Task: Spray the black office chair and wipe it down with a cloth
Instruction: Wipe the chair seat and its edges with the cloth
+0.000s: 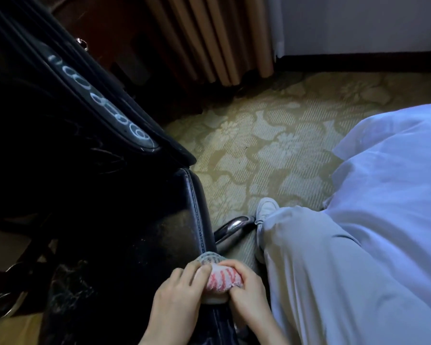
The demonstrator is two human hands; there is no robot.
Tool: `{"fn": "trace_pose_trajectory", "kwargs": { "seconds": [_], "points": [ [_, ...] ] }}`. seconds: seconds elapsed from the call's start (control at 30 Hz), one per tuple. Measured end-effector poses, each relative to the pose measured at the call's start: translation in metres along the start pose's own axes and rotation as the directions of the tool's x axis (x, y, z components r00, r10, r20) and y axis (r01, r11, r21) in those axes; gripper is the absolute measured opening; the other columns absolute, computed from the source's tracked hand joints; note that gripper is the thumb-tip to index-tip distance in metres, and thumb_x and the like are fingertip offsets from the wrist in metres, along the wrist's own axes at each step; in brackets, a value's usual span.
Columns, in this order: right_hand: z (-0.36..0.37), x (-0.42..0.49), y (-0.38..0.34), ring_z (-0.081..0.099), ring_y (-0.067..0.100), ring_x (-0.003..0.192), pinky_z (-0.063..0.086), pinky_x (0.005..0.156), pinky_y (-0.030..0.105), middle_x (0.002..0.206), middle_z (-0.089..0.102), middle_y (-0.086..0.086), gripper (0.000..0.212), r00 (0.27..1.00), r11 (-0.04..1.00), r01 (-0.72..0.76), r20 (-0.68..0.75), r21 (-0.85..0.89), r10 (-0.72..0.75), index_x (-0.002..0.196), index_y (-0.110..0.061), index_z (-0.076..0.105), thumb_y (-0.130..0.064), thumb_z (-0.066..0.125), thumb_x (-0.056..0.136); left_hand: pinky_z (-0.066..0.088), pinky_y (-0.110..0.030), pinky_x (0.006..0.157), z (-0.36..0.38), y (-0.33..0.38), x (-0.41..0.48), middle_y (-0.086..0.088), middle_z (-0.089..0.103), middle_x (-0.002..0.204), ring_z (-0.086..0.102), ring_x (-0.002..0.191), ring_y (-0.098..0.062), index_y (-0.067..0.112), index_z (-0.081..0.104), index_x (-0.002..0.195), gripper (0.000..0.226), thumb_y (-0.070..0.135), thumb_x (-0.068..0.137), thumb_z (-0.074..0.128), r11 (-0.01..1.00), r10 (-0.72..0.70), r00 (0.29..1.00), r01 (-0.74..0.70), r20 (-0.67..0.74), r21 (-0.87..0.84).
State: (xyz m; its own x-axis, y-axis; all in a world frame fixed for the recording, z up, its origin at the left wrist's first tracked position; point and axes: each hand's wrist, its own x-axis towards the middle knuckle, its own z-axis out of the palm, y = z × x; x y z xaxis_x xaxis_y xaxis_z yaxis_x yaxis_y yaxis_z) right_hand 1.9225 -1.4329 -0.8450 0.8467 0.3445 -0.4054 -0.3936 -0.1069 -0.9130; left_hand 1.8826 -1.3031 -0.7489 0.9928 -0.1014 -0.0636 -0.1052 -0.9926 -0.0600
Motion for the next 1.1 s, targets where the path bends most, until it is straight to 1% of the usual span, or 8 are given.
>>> {"fn": "trace_pose_trajectory", "kwargs": {
  "seconds": [0.1, 0.23, 0.33, 0.43, 0.53, 0.83, 1.0, 1.1],
  "points": [
    [0.003, 0.029, -0.010, 0.063, 0.003, 0.096, 0.048, 0.085, 0.019, 0.098, 0.071, -0.010, 0.054, 1.000, 0.999, 0.019, 0.021, 0.032, -0.019, 0.094, -0.029, 0.070, 0.011, 0.051, 0.065, 0.050, -0.032, 0.043, -0.003, -0.016, 0.031, 0.004, 0.064, 0.101, 0.060, 0.068, -0.020, 0.022, 0.062, 0.108, 0.040, 0.032, 0.075, 0.041, 0.999, -0.019, 1.000, 0.018, 0.017, 0.045],
    [0.008, 0.107, -0.039, 0.063, 0.004, 0.094, 0.048, 0.087, 0.024, 0.094, 0.071, -0.012, 0.050, 0.996, 0.997, 0.076, 0.045, 0.018, -0.076, 0.092, -0.035, 0.067, -0.004, 0.046, 0.060, 0.049, -0.032, 0.046, -0.006, -0.049, 0.099, 0.002, 0.066, 0.099, 0.060, 0.067, -0.023, 0.020, 0.068, 0.106, 0.044, 0.032, 0.076, 0.038, 0.993, -0.061, 0.998, 0.063, -0.017, 0.105],
    [0.013, 0.179, -0.072, 0.061, 0.006, 0.093, 0.047, 0.086, 0.022, 0.092, 0.067, -0.014, 0.054, 0.987, 0.992, 0.123, 0.109, -0.003, -0.122, 0.097, -0.034, 0.065, 0.005, 0.047, 0.065, 0.049, -0.037, 0.051, -0.006, -0.085, 0.156, -0.002, 0.063, 0.105, 0.060, 0.072, -0.030, 0.020, 0.063, 0.117, 0.040, 0.022, 0.080, 0.048, 0.979, -0.137, 0.990, 0.140, -0.030, 0.148],
    [0.020, 0.236, -0.101, 0.061, 0.019, 0.104, 0.047, 0.094, 0.034, 0.104, 0.068, -0.003, 0.056, 0.973, 0.980, 0.187, 0.147, -0.070, -0.175, 0.110, -0.026, 0.067, 0.003, 0.050, 0.065, 0.049, -0.044, 0.066, -0.003, -0.117, 0.200, -0.006, 0.059, 0.117, 0.059, 0.090, -0.038, 0.023, 0.055, 0.127, 0.042, 0.016, 0.085, 0.056, 0.958, -0.258, 0.965, 0.261, -0.035, 0.122],
    [0.023, 0.254, -0.108, 0.058, 0.020, 0.109, 0.045, 0.096, 0.031, 0.115, 0.067, 0.002, 0.056, 0.971, 0.973, 0.187, 0.177, -0.135, -0.162, 0.119, -0.023, 0.064, 0.004, 0.055, 0.070, 0.046, -0.046, 0.074, -0.001, -0.130, 0.220, -0.007, 0.058, 0.118, 0.057, 0.099, -0.039, 0.025, 0.055, 0.126, 0.041, 0.017, 0.086, 0.055, 0.950, -0.298, 0.953, 0.301, -0.051, 0.086],
    [0.009, 0.145, -0.078, 0.058, 0.008, 0.094, 0.043, 0.082, 0.022, 0.097, 0.064, -0.012, 0.054, 0.979, 0.981, 0.176, 0.120, -0.083, -0.165, 0.107, -0.023, 0.067, 0.009, 0.048, 0.069, 0.054, -0.045, 0.063, -0.010, -0.080, 0.123, -0.003, 0.057, 0.118, 0.061, 0.086, -0.035, 0.023, 0.052, 0.130, 0.048, 0.013, 0.084, 0.059, 0.985, -0.170, 0.985, 0.169, 0.010, 0.027],
    [0.000, 0.032, -0.025, 0.059, -0.004, 0.092, 0.044, 0.082, 0.012, 0.102, 0.068, -0.013, 0.050, 0.997, 0.999, 0.018, 0.070, -0.045, -0.015, 0.099, -0.035, 0.065, 0.005, 0.051, 0.072, 0.053, -0.038, 0.054, -0.010, -0.015, 0.025, 0.001, 0.058, 0.116, 0.060, 0.079, -0.026, 0.022, 0.057, 0.124, 0.050, 0.010, 0.077, 0.069, 0.986, -0.137, 0.987, 0.144, 0.084, -0.085],
    [-0.008, -0.032, 0.001, 0.059, -0.006, 0.095, 0.042, 0.078, 0.009, 0.104, 0.068, -0.013, 0.050, 0.998, 1.000, -0.028, 0.052, 0.014, 0.027, 0.098, -0.037, 0.065, 0.006, 0.056, 0.073, 0.055, -0.036, 0.057, -0.008, 0.020, -0.032, 0.002, 0.058, 0.119, 0.061, 0.085, -0.023, 0.022, 0.057, 0.122, 0.056, 0.010, 0.070, 0.073, 0.985, -0.111, 0.989, 0.122, 0.097, -0.121]
  ]
}}
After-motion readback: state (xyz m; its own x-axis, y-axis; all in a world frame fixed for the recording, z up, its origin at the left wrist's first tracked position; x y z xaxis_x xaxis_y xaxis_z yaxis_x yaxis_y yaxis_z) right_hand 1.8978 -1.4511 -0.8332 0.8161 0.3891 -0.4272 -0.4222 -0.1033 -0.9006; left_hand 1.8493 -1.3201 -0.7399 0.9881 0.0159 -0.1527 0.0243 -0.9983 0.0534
